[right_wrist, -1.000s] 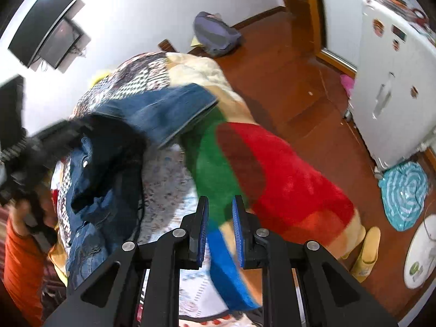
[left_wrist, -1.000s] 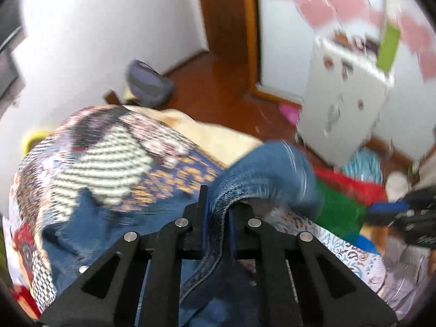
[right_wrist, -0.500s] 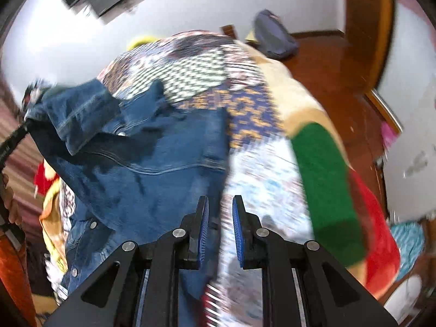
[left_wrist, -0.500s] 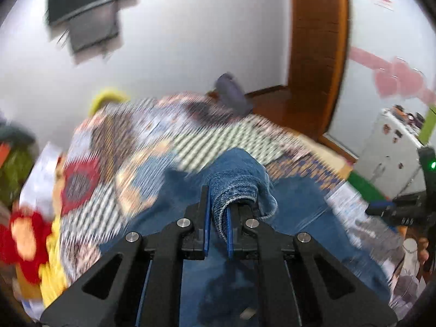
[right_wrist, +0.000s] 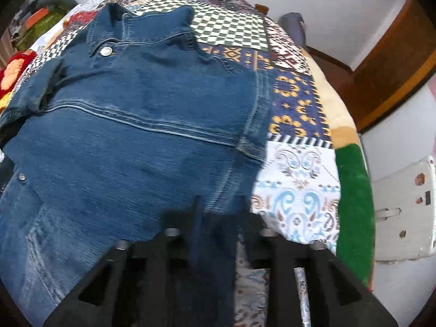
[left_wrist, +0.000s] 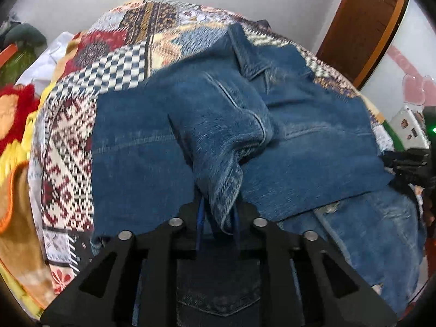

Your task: Fold large clothes

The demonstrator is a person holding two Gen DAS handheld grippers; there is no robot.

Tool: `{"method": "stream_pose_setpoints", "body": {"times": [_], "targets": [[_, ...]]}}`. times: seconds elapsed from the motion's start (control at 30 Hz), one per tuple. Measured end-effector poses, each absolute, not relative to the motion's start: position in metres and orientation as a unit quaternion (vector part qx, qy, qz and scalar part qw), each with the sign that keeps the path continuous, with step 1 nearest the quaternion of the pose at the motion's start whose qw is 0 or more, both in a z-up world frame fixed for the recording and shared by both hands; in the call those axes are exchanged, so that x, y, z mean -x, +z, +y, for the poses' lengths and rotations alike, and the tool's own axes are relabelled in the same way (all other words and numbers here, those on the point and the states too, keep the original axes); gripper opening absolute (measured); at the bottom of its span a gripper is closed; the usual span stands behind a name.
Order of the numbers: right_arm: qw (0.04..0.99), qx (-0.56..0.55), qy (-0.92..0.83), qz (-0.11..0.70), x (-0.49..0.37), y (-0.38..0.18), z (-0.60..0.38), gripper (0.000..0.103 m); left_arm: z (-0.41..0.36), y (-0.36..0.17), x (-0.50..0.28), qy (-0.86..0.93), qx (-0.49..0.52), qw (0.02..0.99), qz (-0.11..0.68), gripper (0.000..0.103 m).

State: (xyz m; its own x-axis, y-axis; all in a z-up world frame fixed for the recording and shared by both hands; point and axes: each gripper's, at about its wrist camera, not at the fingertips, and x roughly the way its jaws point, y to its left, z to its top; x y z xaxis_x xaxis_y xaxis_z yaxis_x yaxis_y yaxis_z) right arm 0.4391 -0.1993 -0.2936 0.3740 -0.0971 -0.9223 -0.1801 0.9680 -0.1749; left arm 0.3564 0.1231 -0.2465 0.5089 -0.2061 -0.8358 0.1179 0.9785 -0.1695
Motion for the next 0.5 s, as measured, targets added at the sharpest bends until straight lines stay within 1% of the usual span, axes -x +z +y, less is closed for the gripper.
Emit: {"method": "stream_pose_setpoints", "body": {"times": [0.03,0.07,0.1,0.13,0.2,0.23,0.3,0.37,0.5], "targets": [[0.822,0.131,0.003,0.553,-0.44,-0.292,-0.204,0.074,0.123,-0.25,-0.355,-0.09,0.047,0.866,0.49,0.023],[0.826,0.139,-0.024,0.546,-0.439,-0.293,-0.211,0.098,0.125,-0.253,-0.355,-0.087,0.05,0.864,0.493,0.025],[0.83,0.134,-0.031,0.54,-0.438,-0.293,-0.219,0.101,0.127,-0.256,-0.354,-0.085,0.056,0.863,0.495,0.027],[0.83,0.118,-0.023,0.545,-0.438,-0.293,-0.228,0.101,0.13,-0.256,-0.352,-0.083,0.061,0.862,0.496,0.028],[0.825,0.078,-0.015,0.559,-0.437,-0.293,-0.242,0.101,0.134,-0.254,-0.348,-0.075,0.064,0.862,0.497,0.037],[0.825,0.066,-0.013,0.561,-0.436,-0.292,-0.246,0.101,0.136,-0.253,-0.346,-0.071,0.063,0.863,0.497,0.04],[0.828,0.053,-0.015,0.558,-0.434,-0.287,-0.252,0.1,0.141,-0.248,-0.341,-0.062,0.059,0.864,0.495,0.051],[0.832,0.041,-0.013,0.554,-0.431,-0.281,-0.254,0.101,0.145,-0.245,-0.339,-0.054,0.064,0.865,0.495,0.054],[0.84,0.018,0.005,0.542,-0.422,-0.27,-0.244,0.101,0.145,-0.234,-0.346,-0.047,0.065,0.864,0.496,0.054]]}}
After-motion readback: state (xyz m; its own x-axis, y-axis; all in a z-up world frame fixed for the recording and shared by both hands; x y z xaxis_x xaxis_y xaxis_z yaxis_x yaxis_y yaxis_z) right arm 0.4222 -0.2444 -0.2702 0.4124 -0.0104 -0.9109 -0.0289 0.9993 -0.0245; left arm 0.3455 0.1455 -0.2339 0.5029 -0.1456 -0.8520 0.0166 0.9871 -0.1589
